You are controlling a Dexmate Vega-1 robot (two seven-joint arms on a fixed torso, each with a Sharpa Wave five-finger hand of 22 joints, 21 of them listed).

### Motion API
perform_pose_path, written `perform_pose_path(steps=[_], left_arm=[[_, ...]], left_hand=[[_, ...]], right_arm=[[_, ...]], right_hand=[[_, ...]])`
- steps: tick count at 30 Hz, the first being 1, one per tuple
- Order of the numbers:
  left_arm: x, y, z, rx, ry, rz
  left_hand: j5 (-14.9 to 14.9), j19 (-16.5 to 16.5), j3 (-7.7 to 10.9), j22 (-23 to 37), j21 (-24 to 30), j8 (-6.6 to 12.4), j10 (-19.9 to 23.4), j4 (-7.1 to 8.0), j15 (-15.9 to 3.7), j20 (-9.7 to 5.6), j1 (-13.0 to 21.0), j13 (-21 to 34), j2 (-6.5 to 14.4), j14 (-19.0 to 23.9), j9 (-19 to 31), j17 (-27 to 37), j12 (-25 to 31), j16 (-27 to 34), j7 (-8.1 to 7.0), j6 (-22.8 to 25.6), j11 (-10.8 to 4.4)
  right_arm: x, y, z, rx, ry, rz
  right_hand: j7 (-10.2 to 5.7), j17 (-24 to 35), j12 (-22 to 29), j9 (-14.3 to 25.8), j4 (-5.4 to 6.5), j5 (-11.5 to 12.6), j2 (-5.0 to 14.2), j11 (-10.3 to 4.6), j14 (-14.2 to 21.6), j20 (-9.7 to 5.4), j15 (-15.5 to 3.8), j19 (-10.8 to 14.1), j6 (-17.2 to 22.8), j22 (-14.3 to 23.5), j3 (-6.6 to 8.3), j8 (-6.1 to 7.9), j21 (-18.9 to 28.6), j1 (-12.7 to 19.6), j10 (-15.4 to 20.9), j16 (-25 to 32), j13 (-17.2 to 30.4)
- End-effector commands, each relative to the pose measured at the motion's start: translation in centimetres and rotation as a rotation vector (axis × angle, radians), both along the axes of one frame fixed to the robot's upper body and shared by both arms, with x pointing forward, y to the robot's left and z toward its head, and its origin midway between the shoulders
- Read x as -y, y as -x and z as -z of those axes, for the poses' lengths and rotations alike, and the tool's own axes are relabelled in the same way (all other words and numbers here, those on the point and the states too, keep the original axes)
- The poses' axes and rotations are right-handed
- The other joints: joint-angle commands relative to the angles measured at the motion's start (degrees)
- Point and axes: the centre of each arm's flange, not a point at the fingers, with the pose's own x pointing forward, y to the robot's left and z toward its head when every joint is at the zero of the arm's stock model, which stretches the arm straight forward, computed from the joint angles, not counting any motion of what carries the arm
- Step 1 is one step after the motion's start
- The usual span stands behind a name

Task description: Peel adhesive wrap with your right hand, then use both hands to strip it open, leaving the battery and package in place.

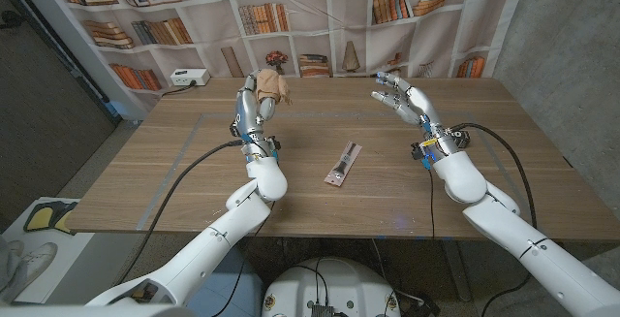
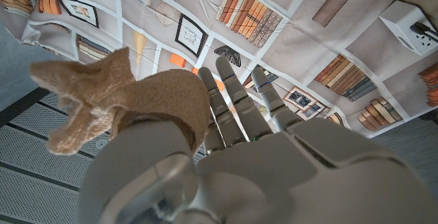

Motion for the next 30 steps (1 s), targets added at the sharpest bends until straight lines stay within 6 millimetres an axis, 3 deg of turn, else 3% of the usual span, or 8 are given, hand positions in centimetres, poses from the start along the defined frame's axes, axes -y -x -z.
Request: perform_pose_path(steps=[1,4,14,30], left_arm=[[0.1,0.1,-0.1,0.006,-0.001,0.001],[0.2,0.1,-0.1,0.003,-0.002,0.001],[0.4,0.3,0.1,0.005,-0.003,0.001],[0.7,0.2,-0.1,0.017,-0.002,0.0]], left_hand=[[0.2,0.4,-0.59,0.2,0.3,0.44,0.3,0.13,-0.24,-0.18,-0.9,-0.1,-0.6,0.5,0.1,-0.1,0.4,-0.3,-0.02,-0.2,-0.25],[0.2,0.3,-0.63,0.2,0.3,0.64,0.4,0.11,-0.37,-0.16,-1.0,-0.1,-0.6,0.5,0.0,-0.1,0.4,-0.3,-0.06,0.1,-0.26],[0.5,0.3,-0.35,0.1,0.2,0.94,0.5,-0.25,-0.56,-0.13,-0.9,0.0,-0.1,0.5,-0.1,-0.1,0.5,-0.5,0.22,0.3,-0.28],[0.5,0.3,-0.31,0.1,0.2,1.21,0.6,-0.49,-0.45,-0.12,-1.1,-0.1,0.0,0.7,-0.2,-0.2,0.6,-0.7,0.37,0.3,-0.25]], right_arm=[[-0.1,0.3,0.1,0.012,0.014,0.009],[-0.3,0.3,0.1,0.009,0.022,0.006],[-0.5,0.4,0.2,0.008,0.041,0.0],[-1.2,0.1,-0.6,0.019,0.095,0.012]], right_hand=[[0.06,0.3,0.3,0.2,0.07,-0.2,0.09,-0.04,0.6,-0.61,-4.4,0.2,1.0,0.2,0.11,0.28,-0.2,0.7,0.9,0.1,0.1],[0.22,0.4,0.4,0.2,0.16,-0.2,0.05,0.5,1.0,-0.65,-4.32,0.4,1.5,0.2,0.15,0.39,-0.1,0.8,1.4,0.2,0.1],[0.21,0.5,0.3,0.2,0.53,-0.3,0.04,0.2,0.9,-0.96,-4.34,0.4,1.9,0.2,0.19,0.33,-0.2,0.8,1.6,0.1,0.2],[0.88,0.6,0.3,0.2,0.68,-0.4,0.04,0.87,0.8,-0.91,-4.64,0.2,2.6,0.2,0.38,0.32,-0.4,1.1,2.4,-0.1,0.2]])
